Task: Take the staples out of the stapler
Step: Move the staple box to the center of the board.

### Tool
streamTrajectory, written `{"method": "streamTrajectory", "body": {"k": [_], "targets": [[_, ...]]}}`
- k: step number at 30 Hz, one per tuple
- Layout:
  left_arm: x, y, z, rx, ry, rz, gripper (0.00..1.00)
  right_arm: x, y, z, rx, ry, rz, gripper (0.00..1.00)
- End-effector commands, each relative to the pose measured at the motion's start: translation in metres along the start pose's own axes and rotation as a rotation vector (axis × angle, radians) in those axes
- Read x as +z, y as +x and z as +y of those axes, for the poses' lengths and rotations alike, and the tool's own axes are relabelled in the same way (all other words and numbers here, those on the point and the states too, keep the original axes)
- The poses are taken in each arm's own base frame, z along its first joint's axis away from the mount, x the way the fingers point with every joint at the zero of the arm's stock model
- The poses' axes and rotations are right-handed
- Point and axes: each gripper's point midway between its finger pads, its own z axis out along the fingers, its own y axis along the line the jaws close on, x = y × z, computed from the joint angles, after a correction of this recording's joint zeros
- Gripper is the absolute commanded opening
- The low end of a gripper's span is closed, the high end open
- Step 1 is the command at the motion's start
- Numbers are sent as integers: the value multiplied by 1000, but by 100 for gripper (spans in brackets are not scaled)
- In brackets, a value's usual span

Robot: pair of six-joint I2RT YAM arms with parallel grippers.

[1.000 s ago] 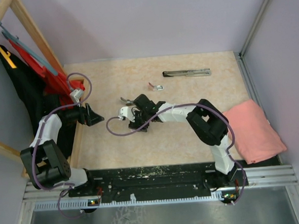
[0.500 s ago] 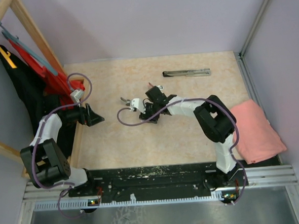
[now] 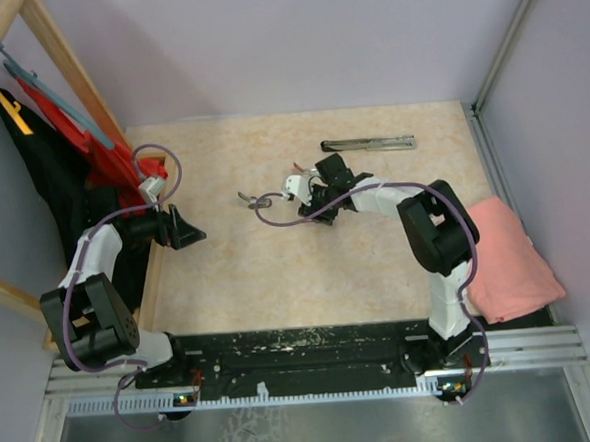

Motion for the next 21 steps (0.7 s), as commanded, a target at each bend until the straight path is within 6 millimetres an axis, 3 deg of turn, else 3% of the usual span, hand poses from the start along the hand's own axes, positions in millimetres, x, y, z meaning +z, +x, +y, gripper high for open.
{"method": "streamTrajectory", "body": {"k": [1,8,14,17,21], "targets": [[0,3,-3,0,25,-11,100,-20,14,-20,-11,44,29,47],[0,3,-3,-1,24,-11,100,-27,16,-26,-10,54,27,50],[-2,1,-3,6,16,-11,100,-45,0,-42,-23,116,3,64],[-3,-4,-1,24,-1,-17,100,-68,-16,-56,-21,172,-21,70],[-10,-23,5,87,-60,-40,100,-120,-41,-81,61,312,-56,77]]}}
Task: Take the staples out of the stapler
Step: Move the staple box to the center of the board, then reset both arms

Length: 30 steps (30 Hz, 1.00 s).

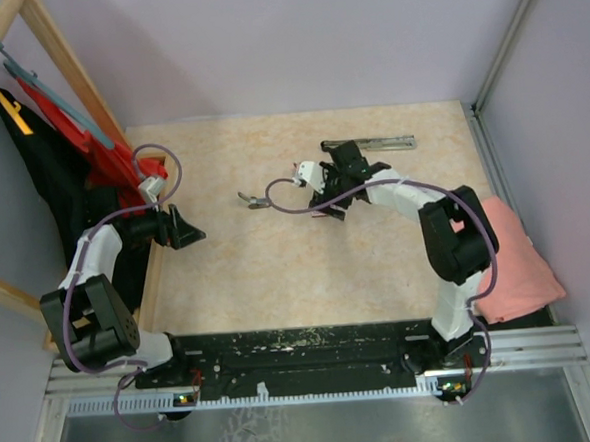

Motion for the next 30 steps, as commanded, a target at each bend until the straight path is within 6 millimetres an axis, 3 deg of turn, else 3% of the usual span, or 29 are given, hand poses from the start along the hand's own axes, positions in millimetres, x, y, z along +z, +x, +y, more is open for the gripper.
{"method": "streamTrajectory", "body": {"k": [1,4,7,11,17,21,30], "targets": [[-13,-28,7,104,-77,-48,100,-89,-58,-64,75,272,-125,79],[-21,-48,13,188,-154,-89,100,-137,-59,-76,167,424,-140,85],[-27,-65,20,262,-232,-132,100,-176,-51,-70,250,518,-166,91],[-30,-77,25,318,-305,-129,100,-225,-33,-52,367,652,-225,93],[-41,-80,11,427,-368,-162,100,-268,4,-21,519,731,-322,93],[-45,-68,-10,487,-348,-193,100,-286,25,-8,566,824,-334,94],[-58,-49,-45,529,-392,-325,100,-321,46,19,621,939,-479,94]]}}
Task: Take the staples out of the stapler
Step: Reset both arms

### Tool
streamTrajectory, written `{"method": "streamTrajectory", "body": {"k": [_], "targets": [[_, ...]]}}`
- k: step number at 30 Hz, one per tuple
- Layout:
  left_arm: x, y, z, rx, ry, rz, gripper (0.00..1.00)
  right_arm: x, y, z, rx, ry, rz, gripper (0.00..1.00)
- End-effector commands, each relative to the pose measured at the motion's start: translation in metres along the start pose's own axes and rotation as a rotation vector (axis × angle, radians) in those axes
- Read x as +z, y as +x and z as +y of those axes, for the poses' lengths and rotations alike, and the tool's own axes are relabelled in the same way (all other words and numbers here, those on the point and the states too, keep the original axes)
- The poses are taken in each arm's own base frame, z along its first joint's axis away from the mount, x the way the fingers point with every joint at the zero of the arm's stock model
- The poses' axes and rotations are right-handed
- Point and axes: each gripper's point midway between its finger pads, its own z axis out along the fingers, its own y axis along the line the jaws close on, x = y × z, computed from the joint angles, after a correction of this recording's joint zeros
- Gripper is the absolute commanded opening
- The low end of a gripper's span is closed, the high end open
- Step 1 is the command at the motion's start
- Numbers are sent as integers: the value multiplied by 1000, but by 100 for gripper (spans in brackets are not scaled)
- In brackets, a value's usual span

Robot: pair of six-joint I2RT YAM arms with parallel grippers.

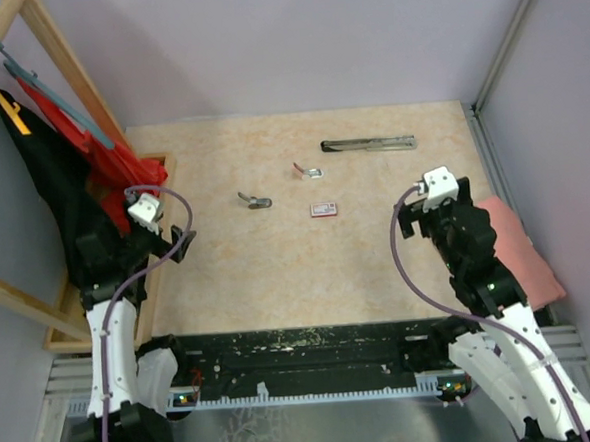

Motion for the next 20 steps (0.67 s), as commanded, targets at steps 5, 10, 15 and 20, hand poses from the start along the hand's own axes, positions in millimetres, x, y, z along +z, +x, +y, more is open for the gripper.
{"method": "streamTrajectory", "body": {"k": [5,10,15,20], "targets": [[-21,-10,-15,78,-85,-133,100,-30,-7,-12,118,54,-150,94],[-24,-7,-12,1,-131,-119,100,-28,1,-8,118,44,-154,95],[-23,-1,-8,-28,-159,-108,100,-23,16,0,104,21,-133,95],[-22,-2,-6,-53,-157,-97,100,-21,22,7,99,-8,-125,95]]}}
